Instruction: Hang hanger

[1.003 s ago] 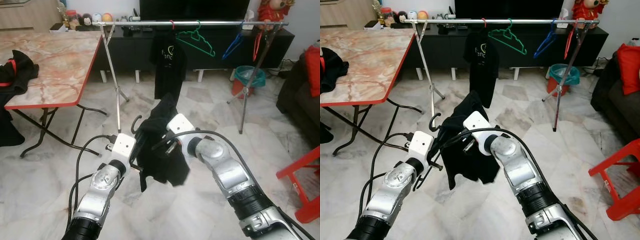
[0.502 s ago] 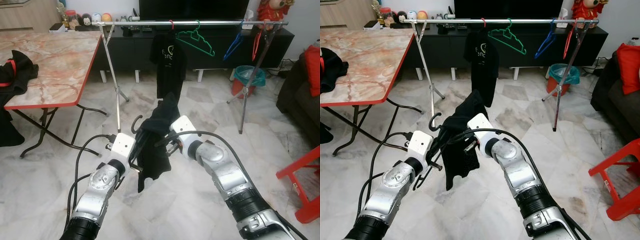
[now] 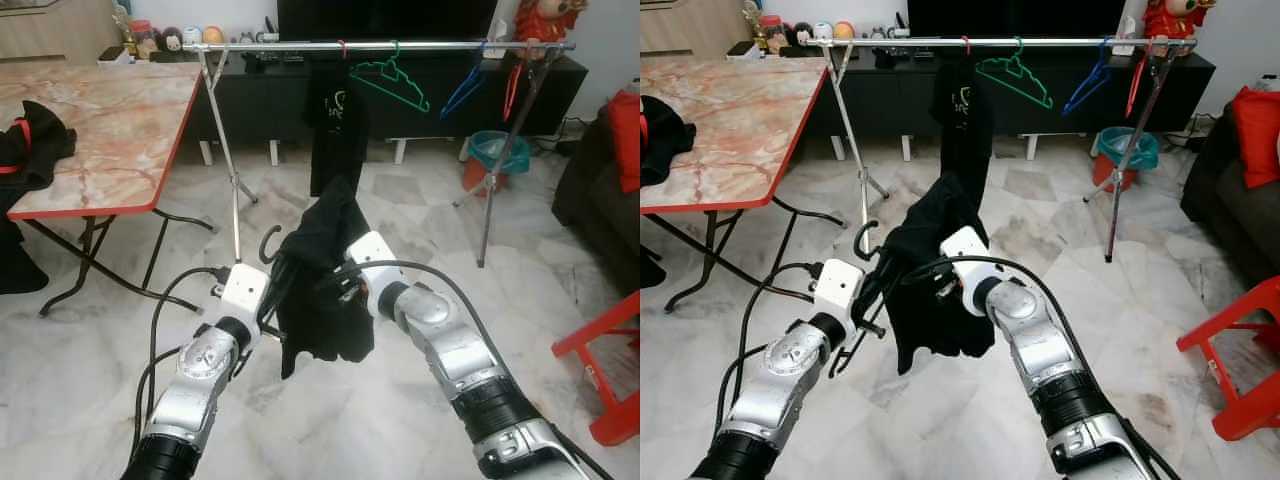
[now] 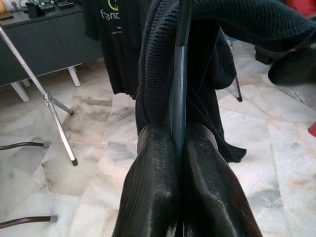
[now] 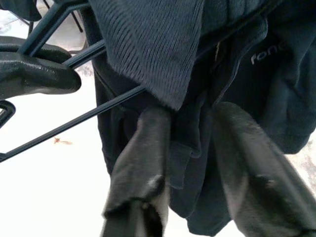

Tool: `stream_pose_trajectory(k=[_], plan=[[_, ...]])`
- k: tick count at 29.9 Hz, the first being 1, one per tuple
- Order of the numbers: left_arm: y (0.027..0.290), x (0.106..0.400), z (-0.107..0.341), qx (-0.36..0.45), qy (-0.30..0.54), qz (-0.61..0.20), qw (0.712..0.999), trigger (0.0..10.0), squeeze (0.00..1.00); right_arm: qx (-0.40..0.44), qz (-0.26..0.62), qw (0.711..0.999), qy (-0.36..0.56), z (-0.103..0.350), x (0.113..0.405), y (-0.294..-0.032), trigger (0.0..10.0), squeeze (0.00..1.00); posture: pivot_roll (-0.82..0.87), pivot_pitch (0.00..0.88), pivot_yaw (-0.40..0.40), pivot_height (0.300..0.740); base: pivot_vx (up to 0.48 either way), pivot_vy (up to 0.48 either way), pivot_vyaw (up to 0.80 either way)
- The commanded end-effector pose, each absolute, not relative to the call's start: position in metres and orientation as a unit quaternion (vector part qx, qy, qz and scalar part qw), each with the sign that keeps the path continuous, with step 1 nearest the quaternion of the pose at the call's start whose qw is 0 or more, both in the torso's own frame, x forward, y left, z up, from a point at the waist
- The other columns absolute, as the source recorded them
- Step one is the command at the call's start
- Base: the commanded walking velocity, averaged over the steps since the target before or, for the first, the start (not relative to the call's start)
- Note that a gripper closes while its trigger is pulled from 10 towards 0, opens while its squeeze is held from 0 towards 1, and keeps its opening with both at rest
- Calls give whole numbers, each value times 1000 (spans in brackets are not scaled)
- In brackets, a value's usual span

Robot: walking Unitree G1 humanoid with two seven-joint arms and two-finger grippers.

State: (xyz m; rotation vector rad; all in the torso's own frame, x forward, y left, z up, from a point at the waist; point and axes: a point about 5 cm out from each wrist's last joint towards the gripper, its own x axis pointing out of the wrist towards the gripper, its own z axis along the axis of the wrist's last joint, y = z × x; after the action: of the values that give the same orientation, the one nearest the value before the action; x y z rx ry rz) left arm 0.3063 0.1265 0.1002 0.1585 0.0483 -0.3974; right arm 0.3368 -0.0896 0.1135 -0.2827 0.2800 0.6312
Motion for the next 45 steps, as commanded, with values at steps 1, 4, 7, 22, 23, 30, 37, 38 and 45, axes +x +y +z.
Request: stream_pose_trajectory(k=[1,4,7,22,23,30,37,38,45], plan=[[126,312,123,74,-31,-191,978,10000,0,-132,309,933,129,117,338,-89,10000,827,-22,0,-4,740,0,0,0],[125,313,123,73,-31,-193,978,10000,0,-137,324,929,115,121,336,-87,10000,0,-23,0,-4,740,0,0,0],[124,312,120,79,-26,-195,977,10000,0,-148,337,923,111,122,334,-87,10000,0,-26,0,-4,740,0,0,0],[124,299,109,115,10,-290,950,10000,0,-252,281,918,124,120,335,-161,10000,0,-35,0,-4,740,0,0,0],[123,298,108,118,13,-298,947,10000,0,-252,285,917,121,122,335,-162,10000,0,-35,0,-4,740,0,0,0],[123,279,94,145,47,-390,908,10000,0,-250,345,902,74,138,326,-182,10000,0,-34,0,-6,740,0,0,0],[126,265,91,140,67,-454,877,10000,0,-216,427,876,66,158,313,-209,10000,0,-45,0,-1,740,0,0,0],[128,263,88,145,78,-463,871,10000,0,-201,452,866,70,160,308,-213,10000,0,-48,0,0,740,0,0,0],[130,252,90,134,101,-517,839,10000,0,-205,504,829,132,150,294,-236,10000,0,-46,0,2,740,0,0,0]])
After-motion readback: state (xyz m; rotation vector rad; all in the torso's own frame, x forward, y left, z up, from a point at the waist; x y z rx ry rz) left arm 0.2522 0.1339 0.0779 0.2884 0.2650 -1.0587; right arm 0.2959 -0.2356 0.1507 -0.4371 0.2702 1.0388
